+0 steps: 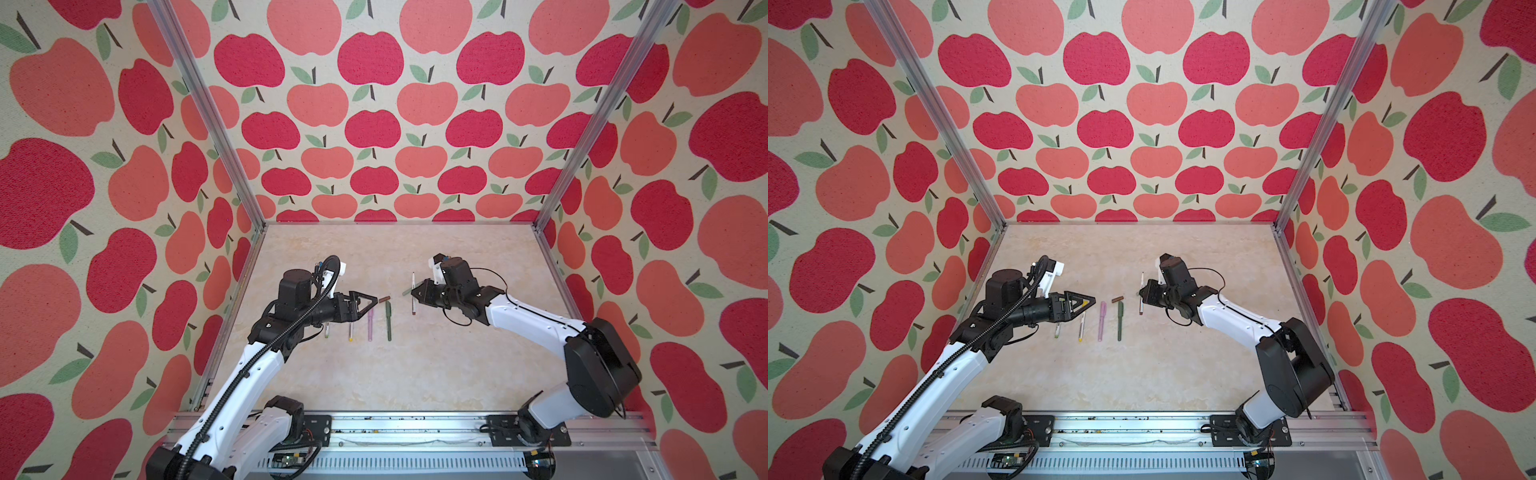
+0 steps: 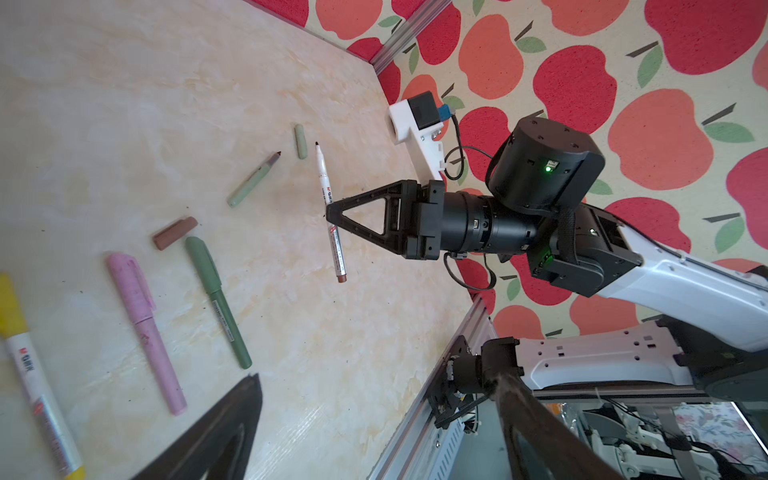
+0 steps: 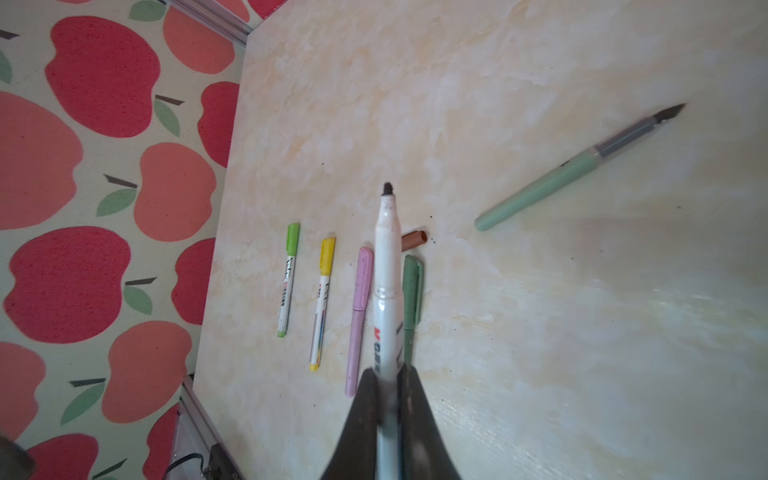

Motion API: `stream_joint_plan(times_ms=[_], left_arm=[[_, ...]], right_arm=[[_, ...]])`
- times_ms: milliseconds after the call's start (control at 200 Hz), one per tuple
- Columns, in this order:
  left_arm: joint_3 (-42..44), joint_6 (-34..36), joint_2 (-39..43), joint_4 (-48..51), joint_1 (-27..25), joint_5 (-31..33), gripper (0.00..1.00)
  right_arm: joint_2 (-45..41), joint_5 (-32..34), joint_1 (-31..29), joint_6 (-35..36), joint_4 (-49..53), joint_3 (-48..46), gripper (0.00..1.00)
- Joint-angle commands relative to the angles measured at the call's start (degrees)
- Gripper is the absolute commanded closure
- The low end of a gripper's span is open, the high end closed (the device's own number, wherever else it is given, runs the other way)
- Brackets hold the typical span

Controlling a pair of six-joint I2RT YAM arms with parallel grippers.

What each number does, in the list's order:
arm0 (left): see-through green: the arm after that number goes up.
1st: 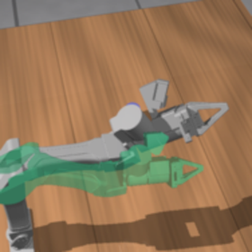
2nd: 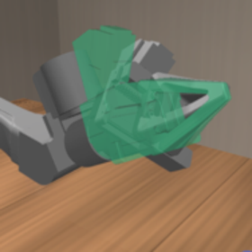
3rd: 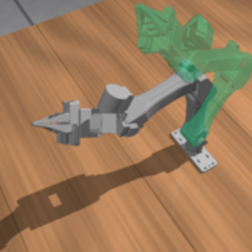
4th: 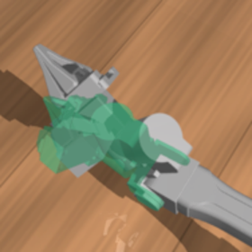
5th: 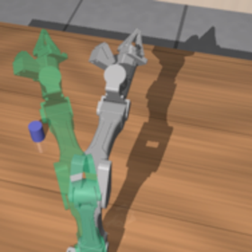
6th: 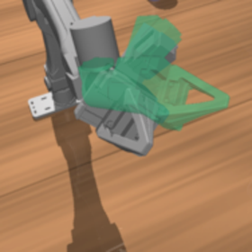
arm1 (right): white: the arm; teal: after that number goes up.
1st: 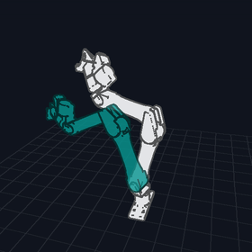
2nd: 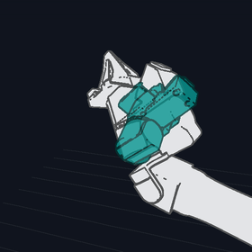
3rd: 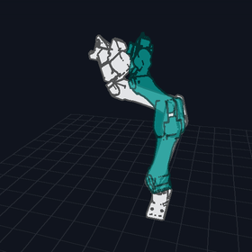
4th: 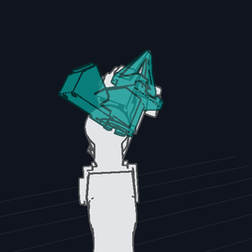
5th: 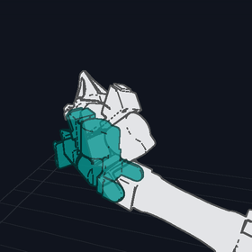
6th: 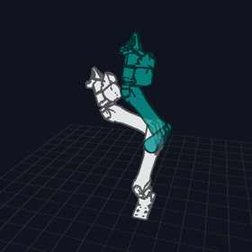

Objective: Insert the pens into the pen caps
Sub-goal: 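Lift the white marker upright toward the left gripper while left moves in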

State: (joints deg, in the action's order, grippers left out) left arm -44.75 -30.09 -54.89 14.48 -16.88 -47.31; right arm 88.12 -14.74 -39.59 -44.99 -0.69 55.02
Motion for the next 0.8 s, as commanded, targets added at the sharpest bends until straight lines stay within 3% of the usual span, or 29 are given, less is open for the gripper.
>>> stream_joint_plan(times_ms=[0,200,795], left_arm=[[-0.15,-3.09,-2.65,-7.61,-0.75,-7.13,0.13],[1.95,-5.77,-6.26,-17.02,-2.43,-9.57,0.17],[-0.49,-11.24,-20.05,-32.94,-3.48,-13.39,0.30]], right_arm=[[-1.84,-10.95,0.19,2.01,-8.80,-0.45,1.00],[-2.31,-15.32,0.38,1.60,-10.56,1.76,1.00],[-2.60,-17.65,1.32,-4.20,-17.56,3.42,1.00]])
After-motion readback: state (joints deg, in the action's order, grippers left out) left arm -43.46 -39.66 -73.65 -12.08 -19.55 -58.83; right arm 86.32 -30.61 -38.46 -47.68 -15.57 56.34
